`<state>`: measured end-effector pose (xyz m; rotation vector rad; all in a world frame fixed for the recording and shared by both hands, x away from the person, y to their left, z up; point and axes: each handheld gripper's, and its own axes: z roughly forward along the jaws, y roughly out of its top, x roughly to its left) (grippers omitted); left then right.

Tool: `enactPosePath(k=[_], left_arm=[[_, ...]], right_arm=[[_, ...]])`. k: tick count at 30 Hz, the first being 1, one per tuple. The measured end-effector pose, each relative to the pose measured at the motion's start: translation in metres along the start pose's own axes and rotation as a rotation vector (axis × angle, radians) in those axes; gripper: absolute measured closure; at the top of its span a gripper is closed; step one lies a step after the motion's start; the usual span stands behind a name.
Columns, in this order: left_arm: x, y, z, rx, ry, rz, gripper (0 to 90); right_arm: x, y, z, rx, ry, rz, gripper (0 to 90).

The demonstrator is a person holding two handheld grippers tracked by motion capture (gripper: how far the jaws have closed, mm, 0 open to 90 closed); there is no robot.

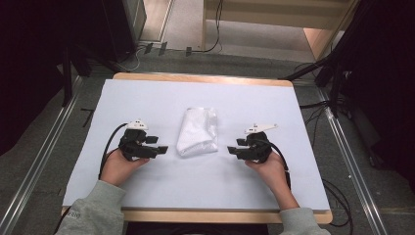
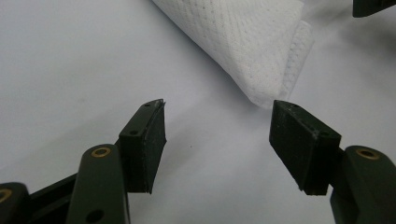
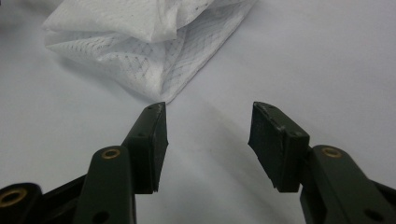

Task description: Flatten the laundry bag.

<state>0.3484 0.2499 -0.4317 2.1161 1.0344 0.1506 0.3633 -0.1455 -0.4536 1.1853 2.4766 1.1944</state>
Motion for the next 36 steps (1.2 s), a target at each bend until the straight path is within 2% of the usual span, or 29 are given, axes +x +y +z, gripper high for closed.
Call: enactPosePath(k=[4, 13, 19, 23, 28, 32, 36], left_arm=[[0.0, 0.001, 0.0, 0.003, 0.001, 0.008, 37.3], [0.001, 0.0, -0.001, 0.0, -0.005, -0.012, 37.9], [0.0, 0.001, -0.001, -0.005, -0.009, -0.012, 38.1], [0.001, 0.001, -0.001, 0.01, -0.005, -0.015, 38.0], [0.001, 0.001, -0.001, -0.003, -0.006, -0.015, 38.0], [0.001, 0.001, -0.002, -0.01, -0.01, -0.02, 38.1], [0.0, 0.001, -0.005, -0.016, -0.015, -0.027, 39.0]], right_arm=[[0.0, 0.0, -0.001, -0.002, -0.003, 0.009, 48.4], [0.0, 0.0, -0.001, 0.004, -0.009, 0.009, 48.8], [0.0, 0.0, 0.001, 0.01, -0.007, 0.018, 49.0], [0.0, 0.001, 0.001, 0.0, -0.008, 0.023, 49.1], [0.001, 0.001, 0.001, -0.001, -0.013, 0.017, 49.8], [0.003, 0.002, 0.001, 0.001, -0.013, 0.024, 53.5], [0.012, 0.012, -0.002, -0.048, -0.011, 0.032, 61.5]])
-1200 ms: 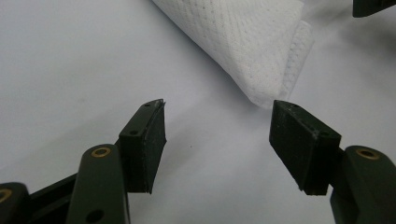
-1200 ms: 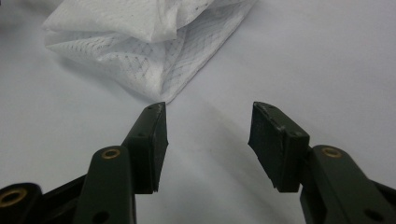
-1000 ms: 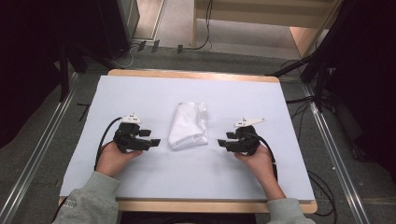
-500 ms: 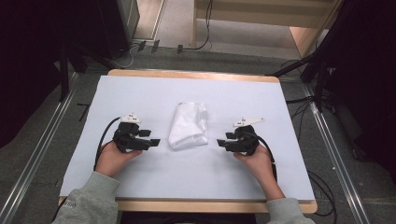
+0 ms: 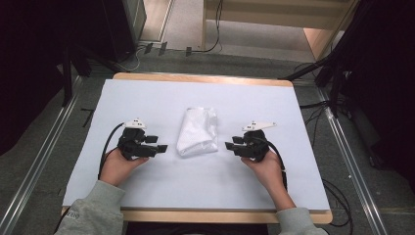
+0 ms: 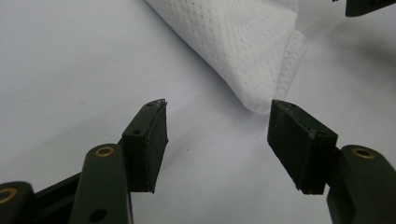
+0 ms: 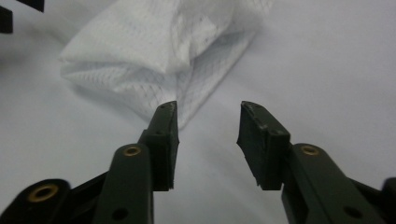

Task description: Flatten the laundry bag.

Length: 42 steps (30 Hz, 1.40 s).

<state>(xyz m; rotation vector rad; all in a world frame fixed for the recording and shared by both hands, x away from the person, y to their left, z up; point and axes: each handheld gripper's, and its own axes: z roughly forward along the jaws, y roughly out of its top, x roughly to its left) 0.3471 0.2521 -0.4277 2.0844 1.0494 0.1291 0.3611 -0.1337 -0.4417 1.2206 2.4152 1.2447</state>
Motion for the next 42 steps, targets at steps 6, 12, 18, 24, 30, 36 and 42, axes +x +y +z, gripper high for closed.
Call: enactPosePath(k=[6, 12, 18, 24, 30, 36, 42], left_arm=[[0.0, -0.004, -0.005, 0.003, 0.004, -0.014, 39.8], [0.002, -0.011, -0.013, 0.003, 0.022, -0.036, 40.2], [0.004, -0.018, -0.02, -0.006, 0.04, -0.053, 40.2], [0.004, -0.022, -0.024, -0.006, 0.051, -0.058, 40.1], [0.005, -0.025, -0.027, -0.01, 0.059, -0.07, 40.0], [0.005, -0.027, -0.027, -0.006, 0.06, -0.069, 39.8], [0.005, -0.029, -0.03, -0.012, 0.072, -0.069, 39.8]], right_arm=[[0.003, 0.011, 0.018, 0.035, 0.02, -0.016, 85.4], [-0.001, 0.02, 0.037, 0.057, 0.024, -0.026, 90.0], [-0.004, 0.025, 0.049, 0.071, 0.025, -0.027, 90.0], [0.001, 0.031, 0.063, 0.081, 0.037, -0.042, 90.0], [0.009, 0.043, 0.066, 0.059, 0.064, -0.054, 90.0], [0.022, 0.056, 0.067, 0.046, 0.083, -0.071, 90.0], [0.04, 0.07, 0.073, 0.044, 0.098, -0.111, 90.0]])
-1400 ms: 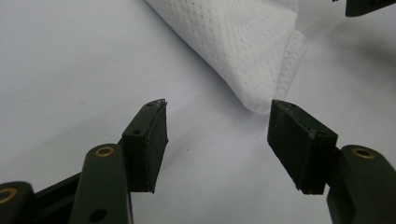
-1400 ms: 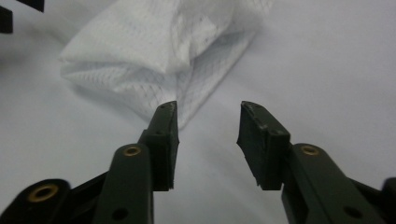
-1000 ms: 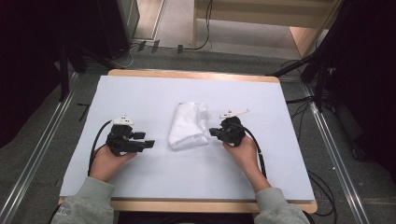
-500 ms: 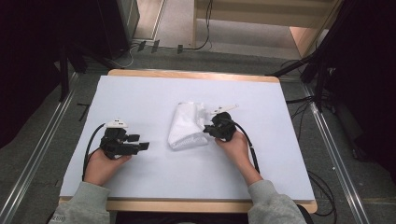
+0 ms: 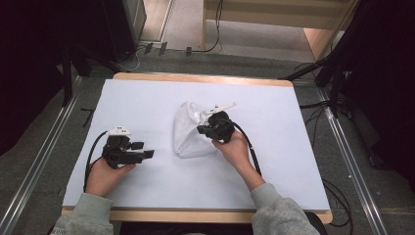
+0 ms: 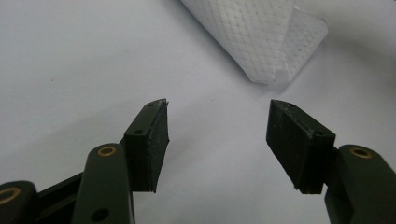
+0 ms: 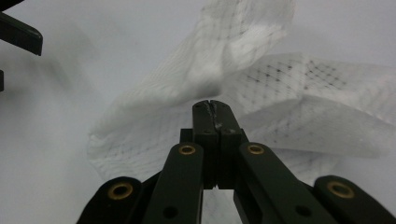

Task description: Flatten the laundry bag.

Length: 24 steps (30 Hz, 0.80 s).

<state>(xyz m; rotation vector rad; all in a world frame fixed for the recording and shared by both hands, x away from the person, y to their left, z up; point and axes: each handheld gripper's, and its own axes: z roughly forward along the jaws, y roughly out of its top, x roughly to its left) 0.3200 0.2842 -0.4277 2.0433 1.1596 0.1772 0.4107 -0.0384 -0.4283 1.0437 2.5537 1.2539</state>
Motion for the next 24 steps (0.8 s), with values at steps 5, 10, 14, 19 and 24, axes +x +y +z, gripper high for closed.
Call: enactPosePath(k=[5, 10, 14, 19, 24], left_arm=[[0.001, -0.002, -0.002, 0.0, 0.002, -0.006, 39.8], [0.0, -0.003, -0.002, 0.003, 0.007, -0.006, 39.8], [0.0, -0.003, -0.002, 0.005, 0.009, -0.002, 39.7], [0.0, -0.003, -0.002, 0.006, 0.005, -0.003, 39.7], [0.0, -0.004, -0.002, 0.003, 0.0, -0.005, 39.5]], right_arm=[[0.006, 0.005, 0.005, 0.005, 0.012, -0.027, 90.0], [0.014, 0.012, 0.009, 0.003, 0.032, -0.042, 90.0], [0.02, 0.017, 0.017, 0.008, 0.048, -0.055, 90.0], [0.029, 0.019, 0.027, 0.016, 0.077, -0.073, 90.0], [0.04, 0.021, 0.038, 0.045, 0.092, -0.105, 90.0]])
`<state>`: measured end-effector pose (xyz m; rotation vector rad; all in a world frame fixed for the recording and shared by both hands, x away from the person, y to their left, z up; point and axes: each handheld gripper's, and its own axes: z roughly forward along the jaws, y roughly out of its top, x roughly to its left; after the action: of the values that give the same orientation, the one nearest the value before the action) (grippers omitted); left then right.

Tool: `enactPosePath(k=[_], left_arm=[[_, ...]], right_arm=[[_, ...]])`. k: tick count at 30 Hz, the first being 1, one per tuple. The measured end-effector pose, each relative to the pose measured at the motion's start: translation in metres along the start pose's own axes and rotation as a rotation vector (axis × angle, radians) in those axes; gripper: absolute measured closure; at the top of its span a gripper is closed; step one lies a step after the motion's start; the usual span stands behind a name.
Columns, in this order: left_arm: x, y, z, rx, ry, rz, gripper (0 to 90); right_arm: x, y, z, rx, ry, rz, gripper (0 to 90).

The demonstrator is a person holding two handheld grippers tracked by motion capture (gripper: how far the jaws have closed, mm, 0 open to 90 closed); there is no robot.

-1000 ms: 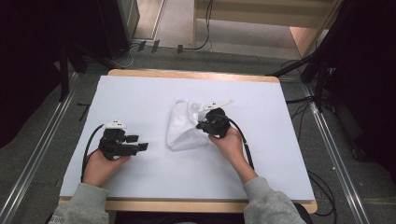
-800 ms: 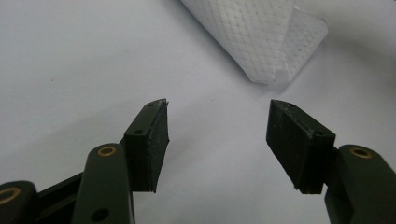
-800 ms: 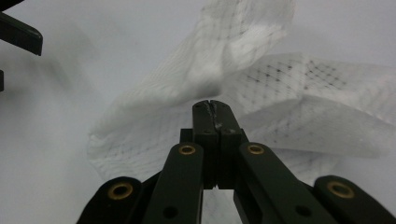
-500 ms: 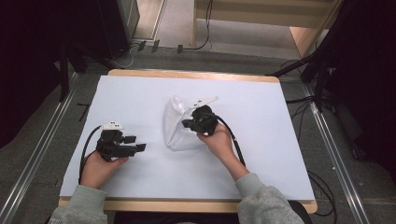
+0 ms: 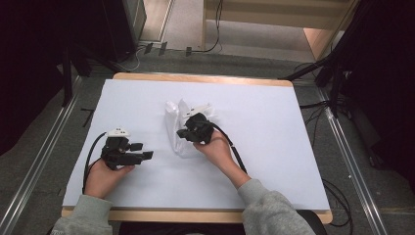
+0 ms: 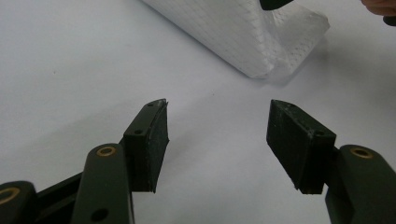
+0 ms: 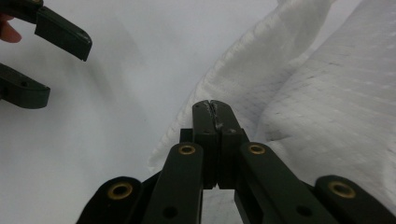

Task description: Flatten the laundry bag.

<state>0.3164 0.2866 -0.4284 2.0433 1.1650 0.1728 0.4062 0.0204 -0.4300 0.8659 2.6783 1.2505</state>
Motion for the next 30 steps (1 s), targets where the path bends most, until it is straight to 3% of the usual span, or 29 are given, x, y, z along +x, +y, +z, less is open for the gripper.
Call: enactPosePath(k=[5, 10, 15, 21, 27, 30], left_arm=[[0.001, -0.001, -0.002, -0.01, -0.001, -0.008, 39.6], [-0.001, 0.002, 0.0, -0.013, -0.008, -0.002, 39.9], [-0.005, 0.008, 0.003, -0.018, -0.024, 0.002, 42.5], [-0.009, 0.02, 0.014, -0.015, -0.06, 0.013, 54.0], [-0.004, 0.035, 0.033, 0.0, -0.103, -0.006, 77.6], [-0.002, 0.037, 0.039, 0.026, -0.113, -0.003, 79.0]], right_arm=[[-0.01, 0.003, -0.014, -0.022, -0.031, -0.003, 90.0], [-0.037, -0.003, -0.043, -0.061, -0.073, 0.07, 90.0], [-0.045, -0.008, -0.05, -0.065, -0.096, 0.092, 87.9], [-0.055, -0.017, -0.058, -0.066, -0.136, 0.099, 78.2], [-0.064, -0.028, -0.065, -0.075, -0.166, 0.12, 62.8], [-0.066, -0.03, -0.066, -0.078, -0.175, 0.123, 59.0]])
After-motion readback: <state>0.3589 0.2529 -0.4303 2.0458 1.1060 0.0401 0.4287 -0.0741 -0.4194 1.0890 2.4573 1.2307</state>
